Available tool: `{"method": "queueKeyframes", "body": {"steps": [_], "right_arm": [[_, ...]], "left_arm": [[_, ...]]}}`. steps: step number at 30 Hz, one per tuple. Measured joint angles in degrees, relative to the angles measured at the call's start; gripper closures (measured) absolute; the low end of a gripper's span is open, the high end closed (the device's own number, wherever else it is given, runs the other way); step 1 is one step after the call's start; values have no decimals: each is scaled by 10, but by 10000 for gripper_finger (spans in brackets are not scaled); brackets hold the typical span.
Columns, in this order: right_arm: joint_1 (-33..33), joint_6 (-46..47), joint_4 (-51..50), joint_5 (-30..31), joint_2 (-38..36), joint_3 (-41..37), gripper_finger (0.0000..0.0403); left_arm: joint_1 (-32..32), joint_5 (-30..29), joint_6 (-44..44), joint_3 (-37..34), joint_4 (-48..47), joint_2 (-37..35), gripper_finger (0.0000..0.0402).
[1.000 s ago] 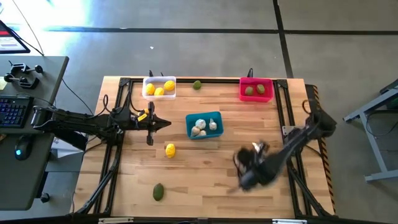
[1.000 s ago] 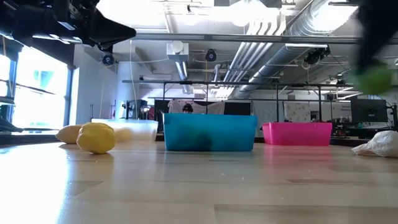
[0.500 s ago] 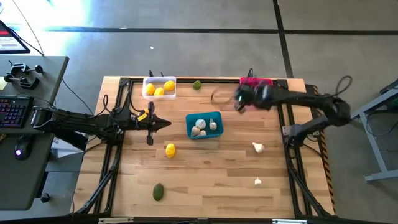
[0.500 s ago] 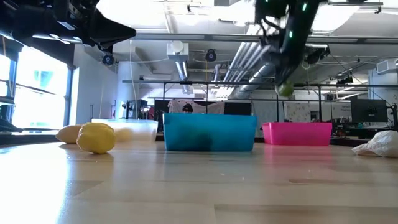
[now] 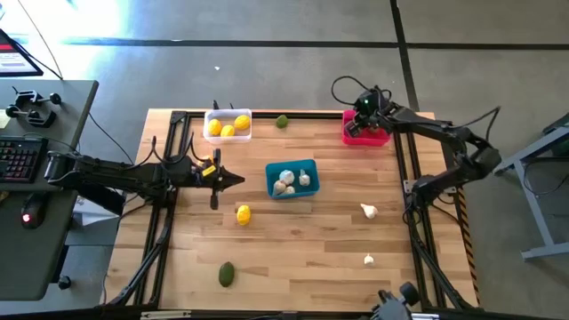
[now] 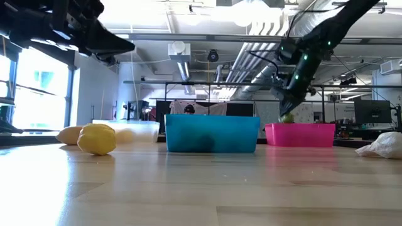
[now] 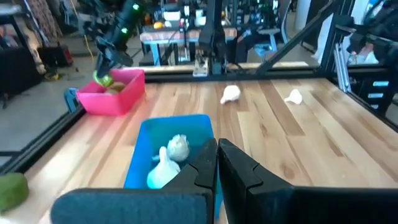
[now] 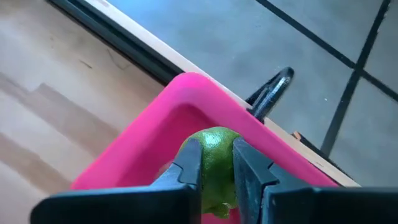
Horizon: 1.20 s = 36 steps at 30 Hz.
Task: Sort produce into baskets
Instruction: Put the green lime into the pink bin, then put the lemon into the transparent bin
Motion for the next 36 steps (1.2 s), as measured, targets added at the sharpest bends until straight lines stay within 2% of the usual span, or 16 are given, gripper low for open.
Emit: {"method": "queueKeyframes", "body": {"steps": [3,7,14,18,21,24,30,36], "right_arm": [[-16,0,28,-20,28,0,357],[-22,14,69,-13,48,0,324],[-18,15,44,-14,49,29,216],[0,3,9,-16,48,57,159],[24,-9,-9,-18,35,74,131],[55,-14,-17,-17,8,81,115],[124,-13,-30,-18,-62,81,110],[179,-10,-34,-11,-100,81,109]], "left_arm": [[-10,0,2,4,-21,0,401],[-31,-7,-4,33,-81,0,401],[-92,-79,-10,97,-196,7,394],[-129,-119,-31,141,-276,43,369],[-153,-127,-37,171,-313,90,343],[-176,-127,-31,201,-346,148,315],[-218,-139,25,269,-444,270,260],[-227,-149,75,344,-513,379,201]]}}
